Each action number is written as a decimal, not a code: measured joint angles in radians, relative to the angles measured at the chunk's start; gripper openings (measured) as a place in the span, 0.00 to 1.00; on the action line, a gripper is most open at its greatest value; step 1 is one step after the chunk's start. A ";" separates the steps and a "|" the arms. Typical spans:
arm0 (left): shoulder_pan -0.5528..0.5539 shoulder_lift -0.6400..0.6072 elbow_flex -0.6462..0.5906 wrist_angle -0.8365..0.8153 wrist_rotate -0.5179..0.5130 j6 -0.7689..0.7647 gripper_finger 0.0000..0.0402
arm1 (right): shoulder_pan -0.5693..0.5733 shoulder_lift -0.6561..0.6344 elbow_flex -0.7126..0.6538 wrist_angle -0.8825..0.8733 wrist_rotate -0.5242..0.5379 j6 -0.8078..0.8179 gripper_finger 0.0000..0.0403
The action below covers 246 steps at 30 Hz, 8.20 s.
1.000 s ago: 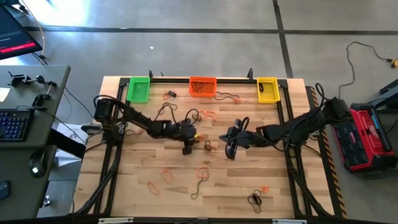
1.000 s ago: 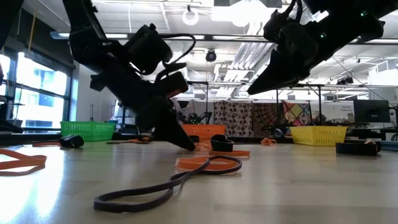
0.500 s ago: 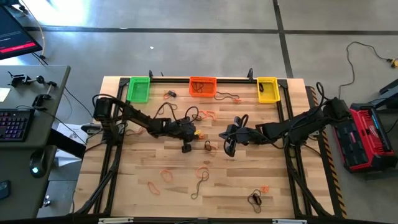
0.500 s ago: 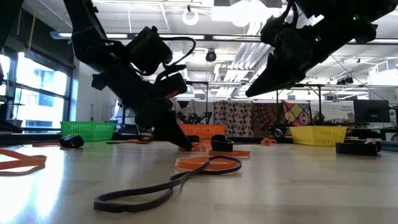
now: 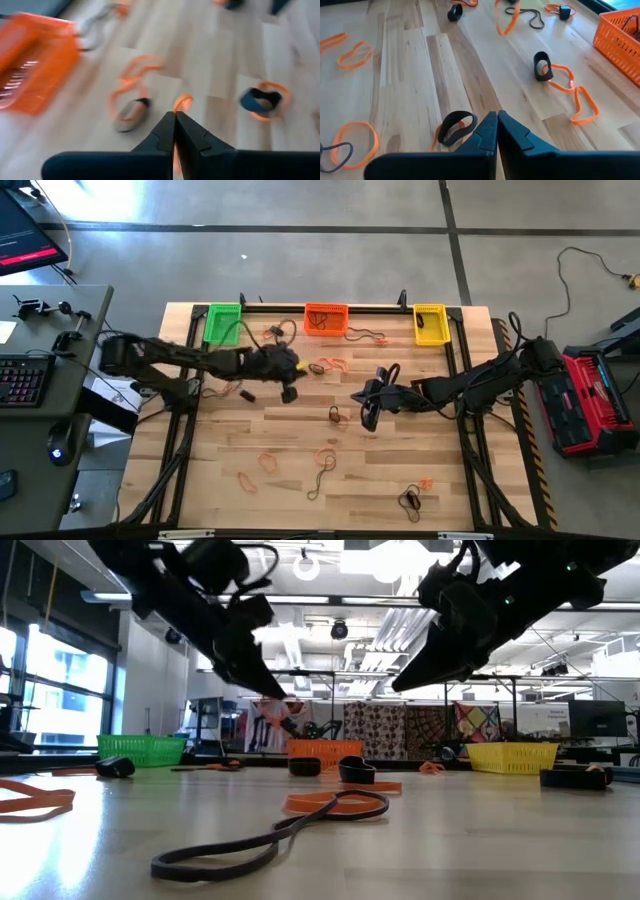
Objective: Sort rubber bands into baskets
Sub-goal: Put the center orange rubber band into the green bin, then put the middle left black rubber band into the yellow bin
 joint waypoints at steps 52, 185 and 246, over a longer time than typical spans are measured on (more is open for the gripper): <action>0.870 0.056 0.330 -0.776 -0.185 0.071 0.00 | -0.020 0.000 0.000 0.024 0.003 -0.085 0.00; 0.202 -0.478 -0.002 -0.607 0.228 0.150 0.13 | -0.019 0.000 0.000 0.025 0.003 -0.078 0.00; -0.083 0.063 0.005 -0.837 0.198 0.218 0.07 | -0.019 0.000 0.000 0.046 0.003 -0.057 0.00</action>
